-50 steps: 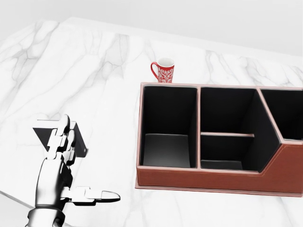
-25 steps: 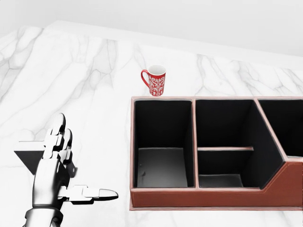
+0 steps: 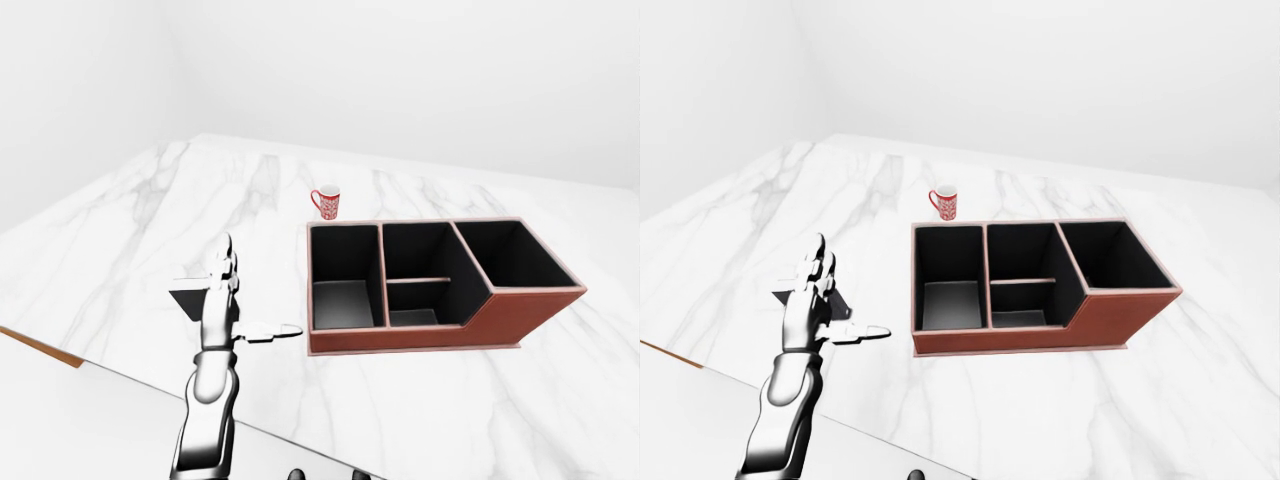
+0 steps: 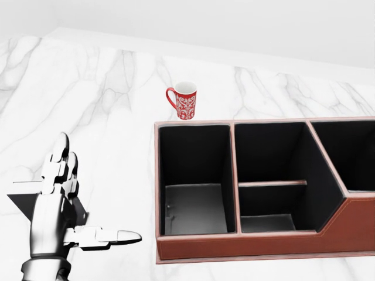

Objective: Pick up the book and place it in the left compartment of the caddy.

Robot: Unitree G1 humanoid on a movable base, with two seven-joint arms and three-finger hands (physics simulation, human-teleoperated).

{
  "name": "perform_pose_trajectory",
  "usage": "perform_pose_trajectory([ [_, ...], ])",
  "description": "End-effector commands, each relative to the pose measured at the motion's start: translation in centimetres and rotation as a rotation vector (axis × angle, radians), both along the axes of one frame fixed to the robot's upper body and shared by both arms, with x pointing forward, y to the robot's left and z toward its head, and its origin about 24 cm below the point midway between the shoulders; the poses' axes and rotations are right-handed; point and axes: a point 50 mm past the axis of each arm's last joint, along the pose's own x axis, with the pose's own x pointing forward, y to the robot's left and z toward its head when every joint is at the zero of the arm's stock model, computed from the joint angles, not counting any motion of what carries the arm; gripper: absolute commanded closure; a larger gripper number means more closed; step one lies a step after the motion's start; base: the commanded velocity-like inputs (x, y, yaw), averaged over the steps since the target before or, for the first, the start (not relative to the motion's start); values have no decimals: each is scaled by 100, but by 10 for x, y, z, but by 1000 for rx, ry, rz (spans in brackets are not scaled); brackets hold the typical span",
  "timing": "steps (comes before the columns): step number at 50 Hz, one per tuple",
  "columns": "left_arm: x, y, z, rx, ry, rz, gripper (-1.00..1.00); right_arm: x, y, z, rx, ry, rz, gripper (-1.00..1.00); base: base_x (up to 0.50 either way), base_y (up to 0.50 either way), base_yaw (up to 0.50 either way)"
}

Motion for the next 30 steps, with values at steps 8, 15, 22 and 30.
perform_pose_trajectory([
  [8,-12,9,54,249,-178,157,-100,1,-1,-3,9,10,4,-100,0,0,0],
  [15,-13,10,58,350,-185,228,-100,1,-1,-2,7,8,3,-100,0,0,0],
  [22,-14,26,59,599,-190,445,-100,1,-1,-3,8,10,3,-100,0,0,0],
  [30,-17,32,63,733,-211,558,-100,-1,0,0,-1,1,0,-100,0,0,0],
])
